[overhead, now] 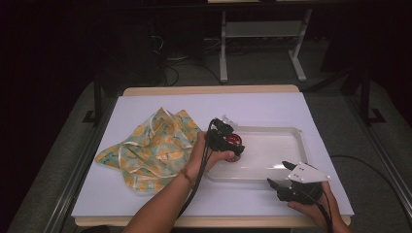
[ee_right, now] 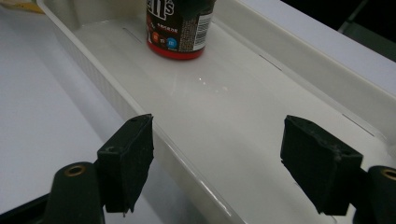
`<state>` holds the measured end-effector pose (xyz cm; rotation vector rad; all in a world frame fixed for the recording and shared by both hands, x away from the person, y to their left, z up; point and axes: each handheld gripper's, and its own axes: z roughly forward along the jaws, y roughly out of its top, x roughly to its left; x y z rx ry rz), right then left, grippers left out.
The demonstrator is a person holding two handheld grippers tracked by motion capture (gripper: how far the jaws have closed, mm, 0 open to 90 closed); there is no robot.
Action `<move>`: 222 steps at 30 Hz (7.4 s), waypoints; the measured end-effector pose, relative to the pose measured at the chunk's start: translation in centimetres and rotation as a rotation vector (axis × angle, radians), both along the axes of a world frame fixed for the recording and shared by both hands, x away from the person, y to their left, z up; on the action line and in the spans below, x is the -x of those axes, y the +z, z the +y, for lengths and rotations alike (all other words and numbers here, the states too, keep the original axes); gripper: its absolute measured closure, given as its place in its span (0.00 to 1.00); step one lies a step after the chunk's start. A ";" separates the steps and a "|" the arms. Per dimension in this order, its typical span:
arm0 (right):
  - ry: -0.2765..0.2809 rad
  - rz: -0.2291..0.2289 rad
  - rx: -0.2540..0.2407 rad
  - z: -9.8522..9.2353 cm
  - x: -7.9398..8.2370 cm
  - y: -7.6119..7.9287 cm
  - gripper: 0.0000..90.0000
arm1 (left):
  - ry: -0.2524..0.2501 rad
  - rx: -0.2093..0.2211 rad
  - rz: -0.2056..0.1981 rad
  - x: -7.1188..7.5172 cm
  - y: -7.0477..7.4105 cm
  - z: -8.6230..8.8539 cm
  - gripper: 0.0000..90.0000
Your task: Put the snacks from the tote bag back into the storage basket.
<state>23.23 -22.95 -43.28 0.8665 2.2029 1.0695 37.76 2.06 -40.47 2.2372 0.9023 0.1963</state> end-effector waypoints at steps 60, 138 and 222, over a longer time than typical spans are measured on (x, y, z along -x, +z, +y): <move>-0.006 -0.005 0.000 0.1 0.0 0.1 0.28 | -0.017 0.004 -0.102 2.1 4.0 5.5 0.23; -0.012 0.001 0.005 0.3 0.0 -0.1 0.28 | -0.108 -0.072 -0.270 5.5 2.1 20.1 0.19; 0.010 -0.016 -0.018 0.7 -0.5 0.4 0.28 | 0.075 0.087 -0.341 10.3 -3.2 29.0 0.19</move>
